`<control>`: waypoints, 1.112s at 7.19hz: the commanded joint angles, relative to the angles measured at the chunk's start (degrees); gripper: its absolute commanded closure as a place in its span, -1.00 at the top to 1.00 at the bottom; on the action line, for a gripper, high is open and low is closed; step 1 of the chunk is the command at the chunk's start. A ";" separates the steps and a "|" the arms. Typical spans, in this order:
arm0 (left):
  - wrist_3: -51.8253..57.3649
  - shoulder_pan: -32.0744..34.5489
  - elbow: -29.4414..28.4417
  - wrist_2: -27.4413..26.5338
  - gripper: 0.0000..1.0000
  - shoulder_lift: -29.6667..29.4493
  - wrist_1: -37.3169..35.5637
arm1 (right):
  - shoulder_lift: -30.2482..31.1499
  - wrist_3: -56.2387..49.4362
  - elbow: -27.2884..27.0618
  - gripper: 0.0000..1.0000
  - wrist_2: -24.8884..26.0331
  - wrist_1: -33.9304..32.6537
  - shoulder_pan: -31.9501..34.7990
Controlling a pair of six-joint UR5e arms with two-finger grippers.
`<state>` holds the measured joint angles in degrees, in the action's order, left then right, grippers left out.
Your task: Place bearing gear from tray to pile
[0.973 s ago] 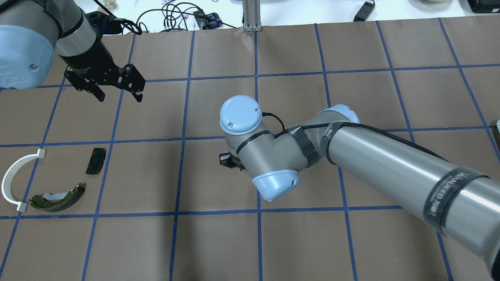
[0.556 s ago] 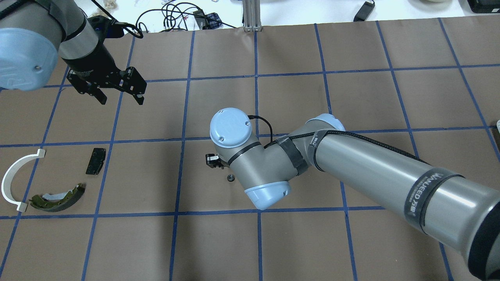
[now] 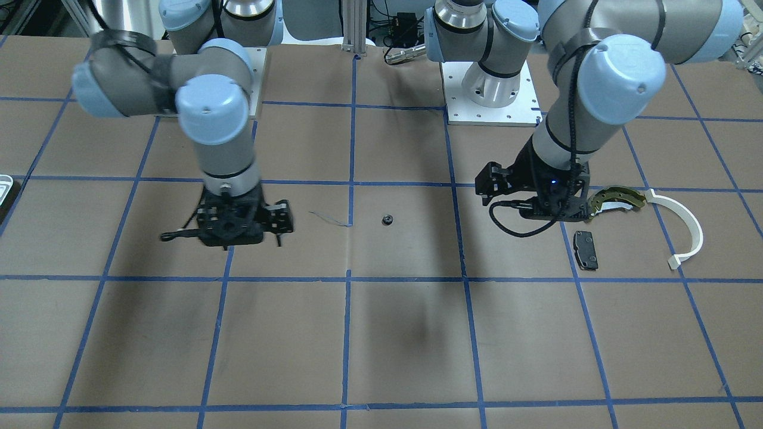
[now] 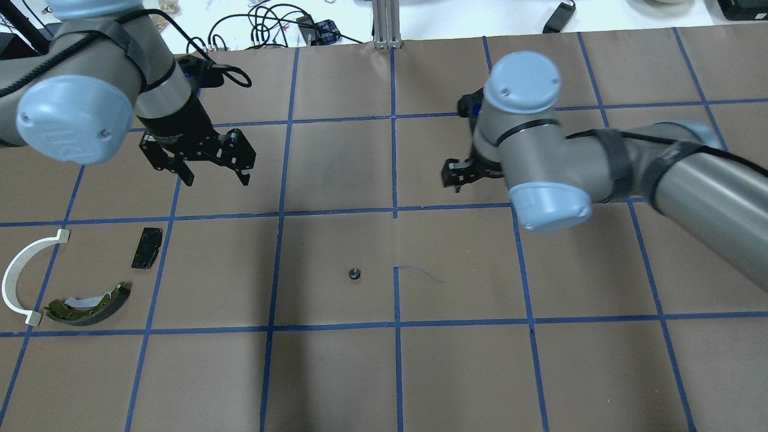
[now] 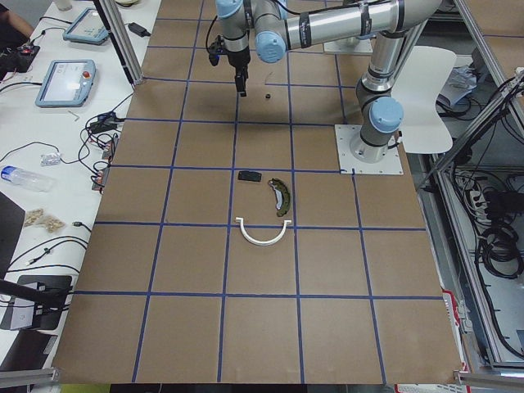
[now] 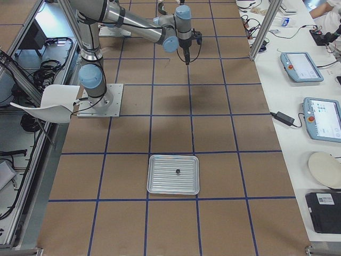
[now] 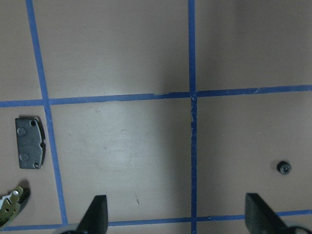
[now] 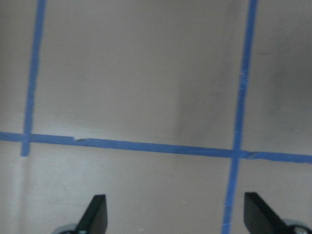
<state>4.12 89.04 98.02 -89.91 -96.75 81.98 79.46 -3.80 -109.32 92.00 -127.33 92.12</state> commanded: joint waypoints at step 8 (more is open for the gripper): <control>-16.26 16.60 15.09 4.66 1.00 -9.06 -24.22 | -12.85 -50.22 8.90 1.00 -0.24 -0.42 -54.85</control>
<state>-11.43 104.26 112.91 -85.18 -104.36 59.07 73.76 -50.69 -105.41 91.91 -123.89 39.31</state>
